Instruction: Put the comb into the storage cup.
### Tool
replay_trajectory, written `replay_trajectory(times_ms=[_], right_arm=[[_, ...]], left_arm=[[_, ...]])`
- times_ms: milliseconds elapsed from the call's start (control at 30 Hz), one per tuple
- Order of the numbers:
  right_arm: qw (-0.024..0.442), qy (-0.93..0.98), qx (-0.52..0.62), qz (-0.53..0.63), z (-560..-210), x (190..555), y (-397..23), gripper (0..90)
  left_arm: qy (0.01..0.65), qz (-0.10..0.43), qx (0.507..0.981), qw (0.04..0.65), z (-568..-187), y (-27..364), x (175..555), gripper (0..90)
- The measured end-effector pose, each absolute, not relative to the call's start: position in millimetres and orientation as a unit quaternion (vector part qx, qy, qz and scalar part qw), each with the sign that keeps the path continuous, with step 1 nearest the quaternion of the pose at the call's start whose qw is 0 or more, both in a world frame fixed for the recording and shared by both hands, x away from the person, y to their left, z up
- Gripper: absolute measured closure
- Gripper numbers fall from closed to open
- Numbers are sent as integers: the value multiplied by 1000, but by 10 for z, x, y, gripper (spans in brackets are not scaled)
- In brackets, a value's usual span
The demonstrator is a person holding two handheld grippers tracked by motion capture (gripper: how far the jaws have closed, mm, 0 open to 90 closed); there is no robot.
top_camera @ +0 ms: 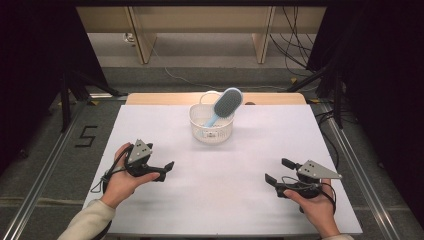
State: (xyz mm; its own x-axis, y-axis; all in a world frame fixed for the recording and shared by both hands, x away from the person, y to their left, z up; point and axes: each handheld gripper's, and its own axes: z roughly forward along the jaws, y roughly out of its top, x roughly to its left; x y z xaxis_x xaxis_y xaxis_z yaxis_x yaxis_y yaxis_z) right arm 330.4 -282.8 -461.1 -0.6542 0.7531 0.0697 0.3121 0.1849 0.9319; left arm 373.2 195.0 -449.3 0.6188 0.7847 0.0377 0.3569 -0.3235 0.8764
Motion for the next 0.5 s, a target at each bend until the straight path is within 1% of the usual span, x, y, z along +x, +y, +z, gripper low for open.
replay_trajectory(times_ms=[500], right_arm=[[210,741,359,528,-4611,3302,-2820,154]], left_arm=[[359,240,778,457,-4550,2029,3582,13]])
